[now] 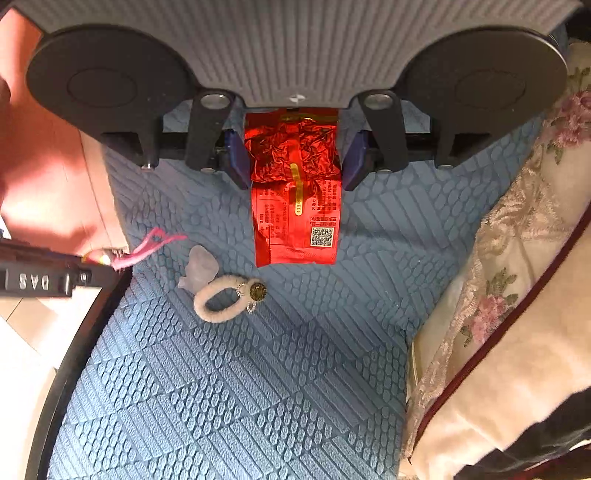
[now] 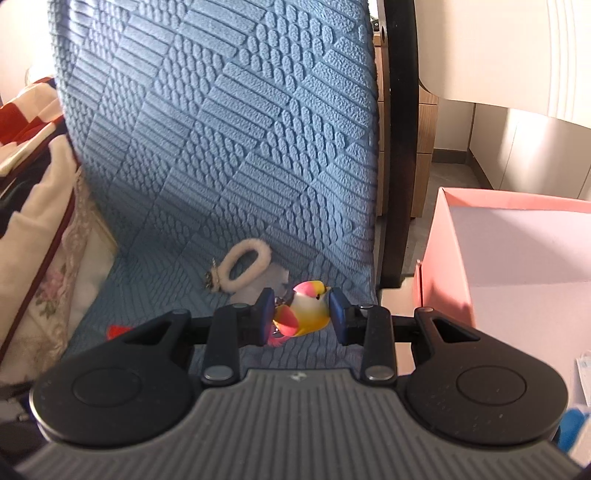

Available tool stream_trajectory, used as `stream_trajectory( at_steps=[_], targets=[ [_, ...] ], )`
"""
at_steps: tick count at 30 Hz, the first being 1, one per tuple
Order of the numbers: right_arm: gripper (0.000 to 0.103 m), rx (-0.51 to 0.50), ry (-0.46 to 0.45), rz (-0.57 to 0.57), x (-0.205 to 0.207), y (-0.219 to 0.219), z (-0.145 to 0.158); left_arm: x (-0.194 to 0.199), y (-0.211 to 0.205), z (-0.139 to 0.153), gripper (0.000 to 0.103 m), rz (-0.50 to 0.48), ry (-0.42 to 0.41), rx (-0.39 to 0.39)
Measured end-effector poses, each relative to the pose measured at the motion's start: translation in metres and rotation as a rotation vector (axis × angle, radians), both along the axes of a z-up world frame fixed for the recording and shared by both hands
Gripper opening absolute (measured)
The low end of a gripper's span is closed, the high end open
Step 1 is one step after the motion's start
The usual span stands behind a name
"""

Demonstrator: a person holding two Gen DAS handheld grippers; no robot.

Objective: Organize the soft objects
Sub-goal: 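Lift and carry the tea packet with the left tool while the right tool carries the bird toward the box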

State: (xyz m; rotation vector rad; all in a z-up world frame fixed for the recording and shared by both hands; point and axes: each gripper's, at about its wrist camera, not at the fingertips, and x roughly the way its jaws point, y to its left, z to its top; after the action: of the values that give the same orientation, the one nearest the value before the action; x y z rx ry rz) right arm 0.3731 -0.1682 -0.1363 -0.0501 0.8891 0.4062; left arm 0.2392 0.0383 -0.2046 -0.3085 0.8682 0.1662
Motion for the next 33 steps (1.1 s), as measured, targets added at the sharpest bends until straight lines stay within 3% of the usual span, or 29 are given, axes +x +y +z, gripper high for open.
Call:
stream_trajectory(
  at_steps=[19, 27, 33],
  targets=[
    [0.035, -0.064, -0.032, 0.039, -0.076, -0.004, 0.023, -0.028, 0.008, 0.021, 0.06, -0.014, -0.032, -0.09],
    [0.035, -0.09, 0.037, 0.061, -0.111, -0.007, 0.022, -0.05, 0.0, 0.029, 0.06, -0.055, -0.02, -0.134],
    [0.035, -0.1, 0.033, 0.057, -0.123, -0.013, 0.029, -0.062, -0.01, 0.041, 0.06, -0.078, -0.021, -0.142]
  ],
)
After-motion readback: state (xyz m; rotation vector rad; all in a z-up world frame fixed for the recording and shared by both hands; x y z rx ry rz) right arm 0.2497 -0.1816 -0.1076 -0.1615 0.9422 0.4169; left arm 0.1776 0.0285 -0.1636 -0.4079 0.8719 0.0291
